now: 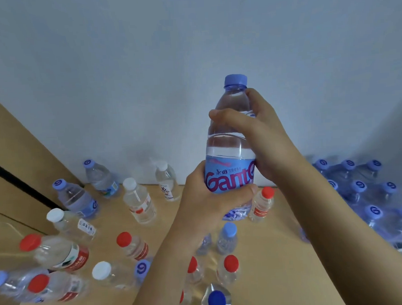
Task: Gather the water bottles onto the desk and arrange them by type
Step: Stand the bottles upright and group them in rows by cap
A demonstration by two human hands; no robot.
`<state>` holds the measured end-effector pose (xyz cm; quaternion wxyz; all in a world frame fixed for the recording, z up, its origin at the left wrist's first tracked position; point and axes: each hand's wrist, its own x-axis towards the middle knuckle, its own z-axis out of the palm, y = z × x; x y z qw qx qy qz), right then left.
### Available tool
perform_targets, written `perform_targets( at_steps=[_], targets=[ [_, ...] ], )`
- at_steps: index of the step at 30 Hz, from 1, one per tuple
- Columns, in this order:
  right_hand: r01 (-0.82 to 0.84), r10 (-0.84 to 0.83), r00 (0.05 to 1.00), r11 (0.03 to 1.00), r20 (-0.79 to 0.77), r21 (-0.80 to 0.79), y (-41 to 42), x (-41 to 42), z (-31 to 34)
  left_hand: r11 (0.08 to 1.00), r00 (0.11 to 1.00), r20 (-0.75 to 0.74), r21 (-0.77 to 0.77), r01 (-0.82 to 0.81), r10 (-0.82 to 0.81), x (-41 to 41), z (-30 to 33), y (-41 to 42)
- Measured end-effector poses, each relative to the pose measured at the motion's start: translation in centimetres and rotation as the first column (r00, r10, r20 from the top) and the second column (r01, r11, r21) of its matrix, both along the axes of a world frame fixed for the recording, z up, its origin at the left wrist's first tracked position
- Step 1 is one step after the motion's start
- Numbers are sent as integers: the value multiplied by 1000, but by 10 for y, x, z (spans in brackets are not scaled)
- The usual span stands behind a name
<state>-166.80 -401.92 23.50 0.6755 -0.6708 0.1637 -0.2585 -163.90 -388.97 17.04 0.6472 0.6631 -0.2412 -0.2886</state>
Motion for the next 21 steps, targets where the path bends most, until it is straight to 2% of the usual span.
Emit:
perform_targets(
  at_steps=[9, 16, 21],
  targets=[
    [151, -151, 988, 980, -7, 133, -57, -80, -25, 985, 982, -87, 19, 170, -168, -64, -20, -62],
    [301, -296, 950, 953, -103, 42, -107, -147, -55, 935, 931, -105, 24, 354, -349, -116, -47, -116],
    [292, -289, 947, 956, -143, 2, -138, -199, -84, 869, 866, -115, 35, 493, -487, -150, -82, -151]
  ],
)
